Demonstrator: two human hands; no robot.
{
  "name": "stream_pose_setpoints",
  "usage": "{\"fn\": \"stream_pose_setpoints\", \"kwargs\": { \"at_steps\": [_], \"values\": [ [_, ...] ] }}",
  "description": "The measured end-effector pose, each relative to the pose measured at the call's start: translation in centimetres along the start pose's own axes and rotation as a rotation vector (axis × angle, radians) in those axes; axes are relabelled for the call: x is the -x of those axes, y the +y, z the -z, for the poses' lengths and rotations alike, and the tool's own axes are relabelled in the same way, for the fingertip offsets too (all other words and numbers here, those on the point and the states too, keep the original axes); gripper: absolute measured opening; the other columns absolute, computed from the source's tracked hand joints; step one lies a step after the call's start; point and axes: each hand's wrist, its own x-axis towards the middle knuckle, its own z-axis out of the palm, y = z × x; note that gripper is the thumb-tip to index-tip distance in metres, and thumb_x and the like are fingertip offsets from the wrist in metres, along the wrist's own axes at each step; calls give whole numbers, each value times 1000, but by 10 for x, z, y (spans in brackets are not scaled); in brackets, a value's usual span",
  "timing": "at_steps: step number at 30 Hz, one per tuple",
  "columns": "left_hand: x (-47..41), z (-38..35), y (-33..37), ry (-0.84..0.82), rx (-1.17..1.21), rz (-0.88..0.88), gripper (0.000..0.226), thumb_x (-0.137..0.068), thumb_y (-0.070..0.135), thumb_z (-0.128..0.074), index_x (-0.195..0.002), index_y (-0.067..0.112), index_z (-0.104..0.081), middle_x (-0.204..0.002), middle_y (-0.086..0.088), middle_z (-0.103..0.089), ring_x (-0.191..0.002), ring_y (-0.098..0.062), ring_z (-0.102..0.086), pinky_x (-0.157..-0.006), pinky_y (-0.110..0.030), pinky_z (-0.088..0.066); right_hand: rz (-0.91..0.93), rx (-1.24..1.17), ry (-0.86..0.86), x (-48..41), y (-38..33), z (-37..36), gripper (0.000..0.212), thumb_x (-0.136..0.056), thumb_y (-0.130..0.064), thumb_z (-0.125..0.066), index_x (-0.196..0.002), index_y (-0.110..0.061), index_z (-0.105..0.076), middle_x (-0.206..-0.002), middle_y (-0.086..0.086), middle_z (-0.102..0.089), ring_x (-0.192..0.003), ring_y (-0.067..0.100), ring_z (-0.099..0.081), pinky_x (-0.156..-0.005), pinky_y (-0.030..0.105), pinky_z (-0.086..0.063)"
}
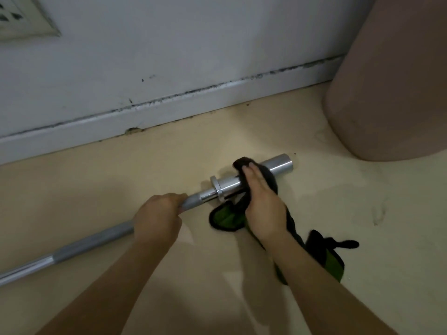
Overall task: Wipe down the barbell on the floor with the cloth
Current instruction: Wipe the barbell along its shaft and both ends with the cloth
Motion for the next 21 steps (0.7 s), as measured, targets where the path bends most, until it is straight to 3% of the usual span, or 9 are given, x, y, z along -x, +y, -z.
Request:
{"fn": "stream_pose_setpoints", "kwargs": {
  "at_steps": [3, 6, 10, 12, 15, 18, 21],
  "values": [
    [-16, -1, -2, -83, -55, 10, 43, -80, 4, -50, -118, 23, -59, -106, -6, -67, -98, -28, -57, -81, -36, -47, -181, -3, 127, -35, 20, 26, 73, -85, 4, -49, -147, -24, -24, -157, -8, -19, -124, 21, -47, -101, 38, -42],
    [-22, -3, -3, -79, -91, -38, 35, -81, 7, -47, -113, 17, -57, -102, -7, -62, -93, -29, -51, -77, -39, -46, -250, -47, 138, -34, -10, 7, 76, -83, 9, -48, -148, -23, -24, -158, -7, -13, -118, 24, -51, -95, 34, -43],
    [-23, -1, -1, 7, -161, -49, 30, -85, 14, -46, -114, 18, -56, -105, -6, -54, -94, -26, -44, -70, -35, -41, 188, 97, -165, -13, -35, -28, 81, -85, 2, -49, -149, -29, -10, -159, -6, -2, -102, 23, -57, -80, 35, -51],
    [-23, -1, 0, -30, -169, -60, 34, -88, 14, -44, -122, 19, -50, -107, -5, -51, -96, -24, -43, -73, -33, -41, 272, 217, -191, -28, -22, -9, 83, -84, -4, -51, -149, -31, -8, -159, -9, -5, -93, 23, -59, -75, 36, -53],
    [-25, 2, -5, -56, -150, -51, 42, -88, 12, -45, -129, 21, -44, -114, -2, -50, -103, -23, -41, -79, -33, -42, 16, 160, -43, -50, 16, 23, 81, -80, -3, -51, -146, -34, -16, -153, -9, -28, -104, 30, -59, -84, 39, -50],
    [-33, 2, -4, -79, -137, -36, 43, -84, 8, -46, -123, 25, -50, -111, 1, -50, -103, -22, -41, -74, -34, -44, -367, -70, 152, -69, 38, 25, 75, -80, 3, -48, -146, -22, -22, -131, 12, -55, -101, 33, -59, -78, 33, -46],
    [-36, 3, -4, -111, -144, -15, 43, -82, 6, -46, -119, 26, -51, -109, 1, -49, -103, -21, -41, -74, -33, -43, -533, -278, 219, -64, 21, 0, 76, -84, 2, -47, -149, -19, -13, -122, 16, -59, -99, 32, -60, -82, 34, -49]
  ]
}}
